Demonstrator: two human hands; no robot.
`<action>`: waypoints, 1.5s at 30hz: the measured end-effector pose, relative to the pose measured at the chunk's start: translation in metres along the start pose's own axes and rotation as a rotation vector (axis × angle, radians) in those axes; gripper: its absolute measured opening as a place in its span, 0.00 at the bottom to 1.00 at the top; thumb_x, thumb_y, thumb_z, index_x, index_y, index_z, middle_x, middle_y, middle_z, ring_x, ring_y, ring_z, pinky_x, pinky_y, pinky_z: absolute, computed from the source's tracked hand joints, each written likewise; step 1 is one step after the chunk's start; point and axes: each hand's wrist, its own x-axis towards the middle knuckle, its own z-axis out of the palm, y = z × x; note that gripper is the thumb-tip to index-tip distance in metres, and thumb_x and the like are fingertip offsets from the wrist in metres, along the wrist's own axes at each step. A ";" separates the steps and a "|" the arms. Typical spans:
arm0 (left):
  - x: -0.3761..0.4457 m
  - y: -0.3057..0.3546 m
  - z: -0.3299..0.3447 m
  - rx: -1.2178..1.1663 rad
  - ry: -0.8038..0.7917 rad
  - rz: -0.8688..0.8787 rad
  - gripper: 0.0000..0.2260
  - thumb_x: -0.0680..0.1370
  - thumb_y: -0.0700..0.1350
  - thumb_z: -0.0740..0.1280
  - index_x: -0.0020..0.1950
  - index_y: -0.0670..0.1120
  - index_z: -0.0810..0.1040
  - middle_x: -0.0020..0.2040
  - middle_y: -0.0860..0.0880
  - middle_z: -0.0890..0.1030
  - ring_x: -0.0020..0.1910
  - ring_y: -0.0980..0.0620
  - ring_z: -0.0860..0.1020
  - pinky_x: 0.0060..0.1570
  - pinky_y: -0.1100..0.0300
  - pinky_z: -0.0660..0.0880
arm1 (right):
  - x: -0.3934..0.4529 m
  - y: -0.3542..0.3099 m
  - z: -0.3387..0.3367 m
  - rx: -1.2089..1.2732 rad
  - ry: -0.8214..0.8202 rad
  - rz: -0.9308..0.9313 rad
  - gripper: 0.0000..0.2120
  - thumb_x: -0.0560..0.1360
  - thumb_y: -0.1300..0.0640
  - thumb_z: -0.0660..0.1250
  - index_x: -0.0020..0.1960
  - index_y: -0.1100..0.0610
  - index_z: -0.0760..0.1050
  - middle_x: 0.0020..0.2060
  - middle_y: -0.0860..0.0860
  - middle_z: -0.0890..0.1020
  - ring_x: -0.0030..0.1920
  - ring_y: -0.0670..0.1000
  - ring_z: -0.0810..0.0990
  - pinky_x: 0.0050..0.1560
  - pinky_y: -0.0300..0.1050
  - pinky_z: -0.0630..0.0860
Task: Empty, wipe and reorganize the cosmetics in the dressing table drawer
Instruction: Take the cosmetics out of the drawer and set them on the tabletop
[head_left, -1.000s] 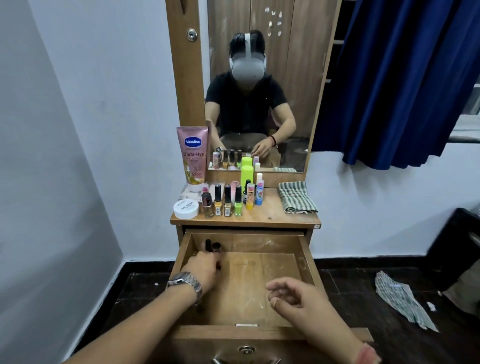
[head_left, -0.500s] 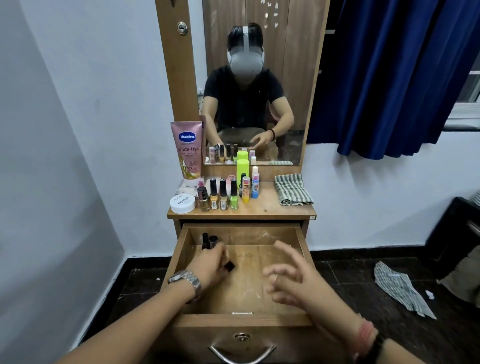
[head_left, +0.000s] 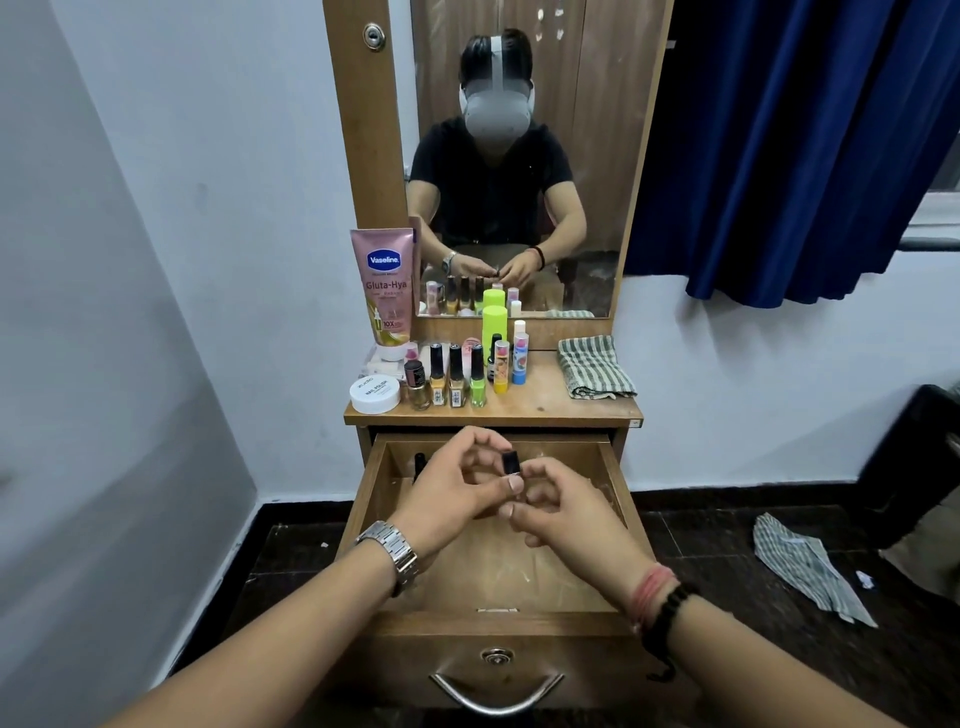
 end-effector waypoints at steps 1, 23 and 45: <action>0.000 0.001 0.000 0.006 -0.003 0.019 0.13 0.72 0.37 0.71 0.55 0.44 0.74 0.43 0.48 0.79 0.41 0.51 0.80 0.49 0.52 0.78 | 0.002 0.000 0.000 -0.005 0.022 -0.012 0.14 0.73 0.60 0.72 0.56 0.53 0.74 0.43 0.54 0.83 0.43 0.49 0.82 0.38 0.40 0.80; 0.009 -0.024 -0.017 0.159 0.075 -0.186 0.08 0.75 0.41 0.69 0.54 0.45 0.75 0.43 0.51 0.79 0.42 0.53 0.78 0.46 0.56 0.76 | 0.067 -0.014 -0.036 0.194 0.146 -0.093 0.06 0.71 0.60 0.74 0.48 0.56 0.82 0.44 0.52 0.86 0.44 0.46 0.83 0.44 0.39 0.80; 0.060 -0.069 -0.066 1.238 0.134 -0.101 0.12 0.74 0.39 0.65 0.57 0.45 0.70 0.56 0.45 0.74 0.51 0.42 0.77 0.49 0.51 0.76 | 0.151 -0.007 0.001 -0.305 0.347 -0.217 0.18 0.67 0.66 0.74 0.50 0.54 0.69 0.36 0.50 0.81 0.39 0.44 0.80 0.42 0.36 0.74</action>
